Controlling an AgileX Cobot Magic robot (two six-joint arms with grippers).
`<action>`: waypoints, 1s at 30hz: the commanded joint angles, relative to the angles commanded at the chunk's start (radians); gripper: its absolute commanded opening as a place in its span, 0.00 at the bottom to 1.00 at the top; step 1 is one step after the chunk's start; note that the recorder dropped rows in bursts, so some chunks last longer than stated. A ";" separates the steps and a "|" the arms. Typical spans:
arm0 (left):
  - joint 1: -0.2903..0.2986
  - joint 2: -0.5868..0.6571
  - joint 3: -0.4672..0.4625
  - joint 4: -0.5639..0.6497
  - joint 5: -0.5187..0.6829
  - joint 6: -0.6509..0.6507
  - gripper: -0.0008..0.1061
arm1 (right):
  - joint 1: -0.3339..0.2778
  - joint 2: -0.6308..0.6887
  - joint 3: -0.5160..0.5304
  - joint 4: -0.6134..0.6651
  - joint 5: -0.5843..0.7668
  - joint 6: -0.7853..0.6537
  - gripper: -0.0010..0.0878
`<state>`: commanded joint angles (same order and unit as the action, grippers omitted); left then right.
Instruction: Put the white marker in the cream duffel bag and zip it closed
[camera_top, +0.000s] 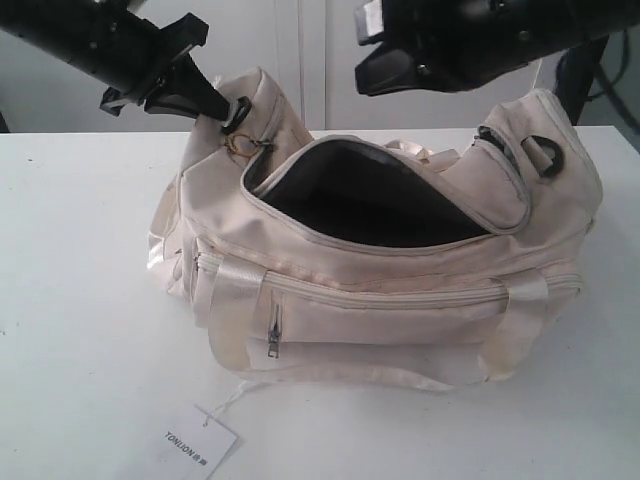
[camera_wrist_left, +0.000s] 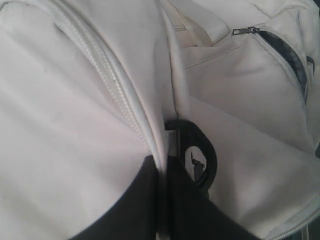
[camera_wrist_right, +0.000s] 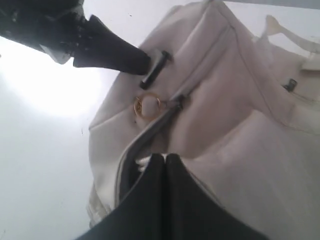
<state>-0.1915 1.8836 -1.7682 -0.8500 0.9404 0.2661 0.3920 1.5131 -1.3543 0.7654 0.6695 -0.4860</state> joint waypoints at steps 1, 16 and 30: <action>0.000 0.000 0.000 0.000 0.000 0.000 0.01 | 0.013 0.018 -0.009 0.000 -0.019 0.002 0.01; 0.000 0.000 0.000 0.000 -0.002 0.022 0.01 | 0.050 0.185 -0.044 -0.145 0.247 0.083 0.01; 0.000 0.000 0.000 0.000 0.015 0.022 0.01 | 0.066 0.141 -0.179 -0.120 0.164 0.147 0.01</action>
<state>-0.1915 1.8836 -1.7682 -0.8500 0.9554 0.2886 0.4584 1.6544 -1.5336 0.6458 0.8338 -0.3394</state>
